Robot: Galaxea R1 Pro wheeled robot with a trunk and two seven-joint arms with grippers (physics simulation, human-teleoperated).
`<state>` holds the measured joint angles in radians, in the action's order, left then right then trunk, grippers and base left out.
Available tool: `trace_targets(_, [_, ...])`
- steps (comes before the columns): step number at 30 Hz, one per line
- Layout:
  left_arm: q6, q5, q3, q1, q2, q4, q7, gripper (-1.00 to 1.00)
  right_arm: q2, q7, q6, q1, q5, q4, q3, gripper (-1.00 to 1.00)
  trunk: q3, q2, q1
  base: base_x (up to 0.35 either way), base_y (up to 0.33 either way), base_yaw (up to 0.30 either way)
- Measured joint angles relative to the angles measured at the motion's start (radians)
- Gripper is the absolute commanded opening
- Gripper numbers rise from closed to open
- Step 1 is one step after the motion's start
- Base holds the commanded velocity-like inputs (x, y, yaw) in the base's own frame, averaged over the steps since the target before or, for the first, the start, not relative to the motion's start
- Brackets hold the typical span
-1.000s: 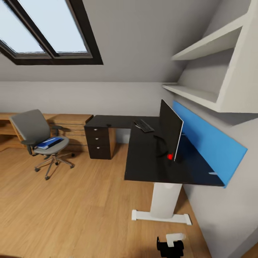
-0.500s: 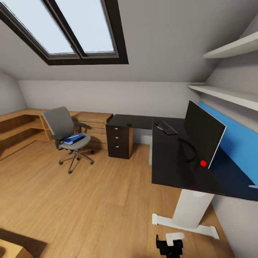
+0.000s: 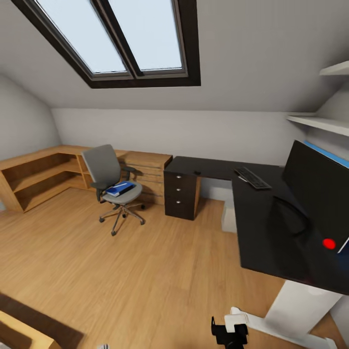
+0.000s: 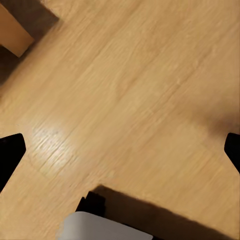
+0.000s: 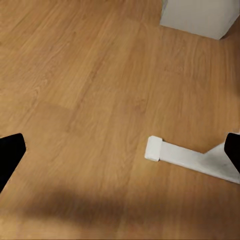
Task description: In the bedroom, organize the workspace by keeping the computer under the desk, ensuring the monitor is on the desk, placing the keyboard on the desk next to the monitor, placing the mouse on the desk next to the keyboard, moving the folder from the swivel chair onto the desk next to the mouse, stacking the notebook on top of the folder with the pen on top of the notebook, and positioning the swivel chair next to the desk.
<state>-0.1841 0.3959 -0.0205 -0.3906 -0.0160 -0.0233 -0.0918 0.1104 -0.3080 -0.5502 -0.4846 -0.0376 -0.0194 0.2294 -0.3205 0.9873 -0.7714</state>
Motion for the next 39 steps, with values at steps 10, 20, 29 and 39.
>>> trace_targets(10, [-0.001, -0.011, 0.0, -0.001, 0.012, 0.001, 0.0, 1.0, 0.001, 0.004, -0.023, 0.02, 0.004, 0.0, 0.001, 1.0, 0.0, 0.0, 0.0, 0.31, 0.159, 0.006])
trace_targets(20, [0.001, -0.011, 0.0, 0.0, 0.015, 0.001, 0.0, 1.0, -0.003, 0.005, -0.045, 0.03, 0.007, 0.001, 0.001, 1.0, 0.0, 0.0, 0.0, 0.322, 0.1, 0.0])
trace_targets(29, [0.001, -0.011, 0.0, 0.0, 0.017, 0.001, 0.001, 1.0, -0.003, 0.004, -0.042, 0.03, 0.007, 0.001, 0.001, 1.0, 0.0, 0.0, 0.0, 0.327, 0.058, 0.0])
trace_targets(39, [0.001, -0.011, 0.0, 0.0, 0.017, 0.001, 0.001, 1.0, -0.003, 0.004, -0.038, 0.03, 0.003, 0.0, 0.002, 1.0, 0.0, 0.0, 0.0, 0.33, 0.003, 0.0])
